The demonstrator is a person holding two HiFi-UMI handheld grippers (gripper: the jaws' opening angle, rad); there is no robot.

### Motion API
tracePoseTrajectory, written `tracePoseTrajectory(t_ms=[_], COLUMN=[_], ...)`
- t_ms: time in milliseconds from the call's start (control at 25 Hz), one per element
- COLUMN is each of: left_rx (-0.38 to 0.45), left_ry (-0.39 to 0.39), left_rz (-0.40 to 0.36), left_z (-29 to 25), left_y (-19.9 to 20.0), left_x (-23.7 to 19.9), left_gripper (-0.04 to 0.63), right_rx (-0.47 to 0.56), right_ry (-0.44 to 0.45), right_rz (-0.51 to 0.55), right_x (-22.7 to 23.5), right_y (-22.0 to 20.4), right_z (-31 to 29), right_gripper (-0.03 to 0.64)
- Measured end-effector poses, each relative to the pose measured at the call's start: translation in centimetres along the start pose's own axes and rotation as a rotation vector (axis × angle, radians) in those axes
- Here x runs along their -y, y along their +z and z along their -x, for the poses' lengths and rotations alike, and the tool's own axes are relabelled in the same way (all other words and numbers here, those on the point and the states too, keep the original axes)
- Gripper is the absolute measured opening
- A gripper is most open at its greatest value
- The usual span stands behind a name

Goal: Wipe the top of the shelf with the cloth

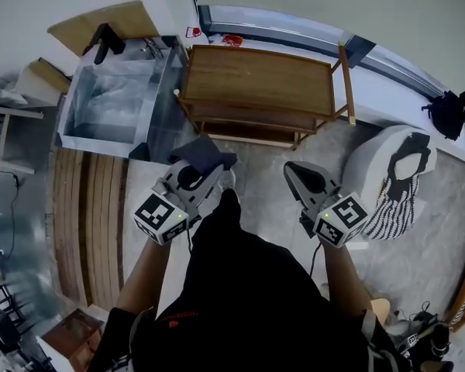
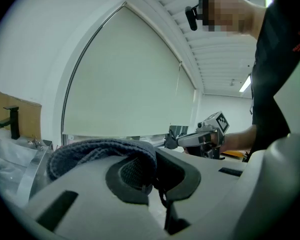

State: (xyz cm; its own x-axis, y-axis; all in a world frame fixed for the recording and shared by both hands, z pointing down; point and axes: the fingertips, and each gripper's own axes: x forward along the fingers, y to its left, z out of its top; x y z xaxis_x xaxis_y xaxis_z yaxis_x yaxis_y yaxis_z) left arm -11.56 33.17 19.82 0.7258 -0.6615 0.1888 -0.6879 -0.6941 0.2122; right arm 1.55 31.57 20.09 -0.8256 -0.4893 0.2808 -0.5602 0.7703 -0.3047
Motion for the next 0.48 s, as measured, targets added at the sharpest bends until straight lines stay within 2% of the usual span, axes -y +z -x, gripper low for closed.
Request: tracePoseTrajectory(t_ms=[480], left_rx=[-0.024], left_ry=[-0.045], left_rz=[0.050], left_z=[-4.4], left_y=[2.9], left_x=[-14.7], left_gripper=[0.035], right_rx=[-0.058], right_ry=[-0.053], right_rz=[-0.054], right_x=[7.1], right_y=[5.1], right_z=[-12.5], right_gripper=[0.003])
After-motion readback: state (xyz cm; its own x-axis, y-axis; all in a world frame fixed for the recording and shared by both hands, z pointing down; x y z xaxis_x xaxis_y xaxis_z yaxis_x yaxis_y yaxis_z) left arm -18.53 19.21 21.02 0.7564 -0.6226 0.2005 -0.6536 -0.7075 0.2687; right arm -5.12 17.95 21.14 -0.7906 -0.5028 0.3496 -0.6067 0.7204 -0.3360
